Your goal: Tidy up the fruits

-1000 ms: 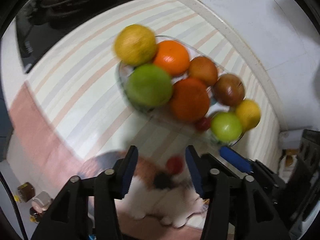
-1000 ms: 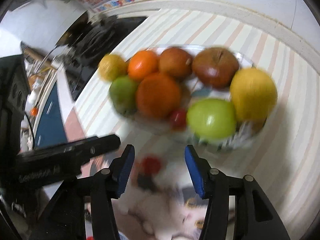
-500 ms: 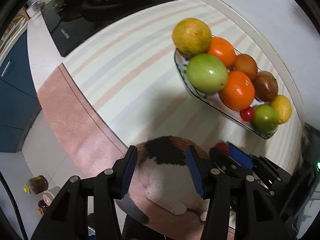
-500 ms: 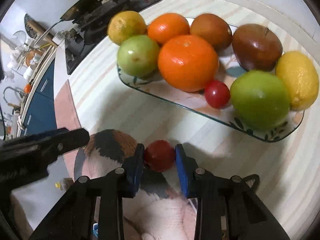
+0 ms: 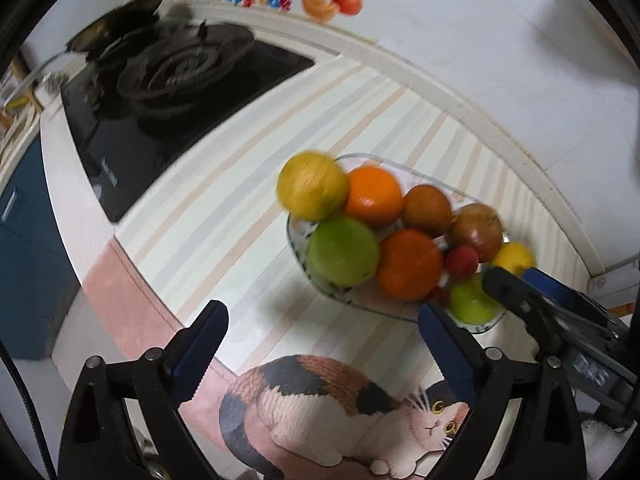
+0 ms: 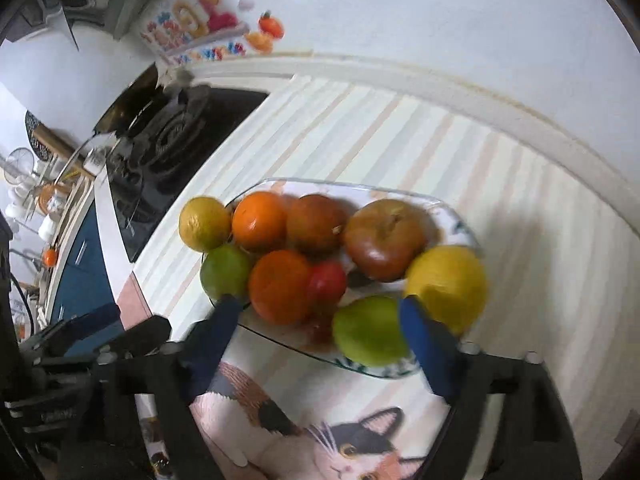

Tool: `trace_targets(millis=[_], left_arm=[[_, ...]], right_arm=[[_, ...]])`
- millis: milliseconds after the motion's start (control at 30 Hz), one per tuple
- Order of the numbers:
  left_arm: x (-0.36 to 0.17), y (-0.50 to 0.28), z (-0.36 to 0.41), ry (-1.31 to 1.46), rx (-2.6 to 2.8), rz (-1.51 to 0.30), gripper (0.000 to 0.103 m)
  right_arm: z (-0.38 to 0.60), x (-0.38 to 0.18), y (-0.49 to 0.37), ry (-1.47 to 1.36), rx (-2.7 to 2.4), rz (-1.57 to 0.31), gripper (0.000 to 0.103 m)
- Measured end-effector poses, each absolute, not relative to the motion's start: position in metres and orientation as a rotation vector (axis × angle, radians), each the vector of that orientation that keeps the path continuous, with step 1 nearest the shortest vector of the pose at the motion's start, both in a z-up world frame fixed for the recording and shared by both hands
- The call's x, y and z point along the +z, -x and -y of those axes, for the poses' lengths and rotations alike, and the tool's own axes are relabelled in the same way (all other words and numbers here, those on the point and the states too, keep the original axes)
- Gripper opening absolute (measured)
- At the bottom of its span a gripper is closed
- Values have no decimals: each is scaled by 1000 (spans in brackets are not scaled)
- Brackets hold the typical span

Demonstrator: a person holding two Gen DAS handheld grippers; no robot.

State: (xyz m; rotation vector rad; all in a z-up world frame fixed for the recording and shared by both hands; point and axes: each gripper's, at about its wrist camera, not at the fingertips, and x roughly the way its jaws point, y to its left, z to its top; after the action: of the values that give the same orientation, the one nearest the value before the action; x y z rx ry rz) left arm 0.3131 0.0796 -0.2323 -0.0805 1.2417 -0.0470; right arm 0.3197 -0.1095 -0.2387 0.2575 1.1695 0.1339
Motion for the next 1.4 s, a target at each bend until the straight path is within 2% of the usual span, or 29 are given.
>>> trace_targets(millis=[133, 467, 967, 1400], left_arm=[[-212, -303, -72, 24, -31, -1194, 97], [-161, -237, -54, 32, 41, -1097, 97], [-54, -119, -29, 39, 29, -922, 97], [-8, -46, -29, 17, -2, -857, 97]], right_arm=[[125, -217, -293, -175, 34, -1197, 95], [148, -157, -221, -100, 40, -1132, 95], [161, -31, -97, -73, 89, -924, 95], [162, 21, -19, -61, 81, -866, 95]])
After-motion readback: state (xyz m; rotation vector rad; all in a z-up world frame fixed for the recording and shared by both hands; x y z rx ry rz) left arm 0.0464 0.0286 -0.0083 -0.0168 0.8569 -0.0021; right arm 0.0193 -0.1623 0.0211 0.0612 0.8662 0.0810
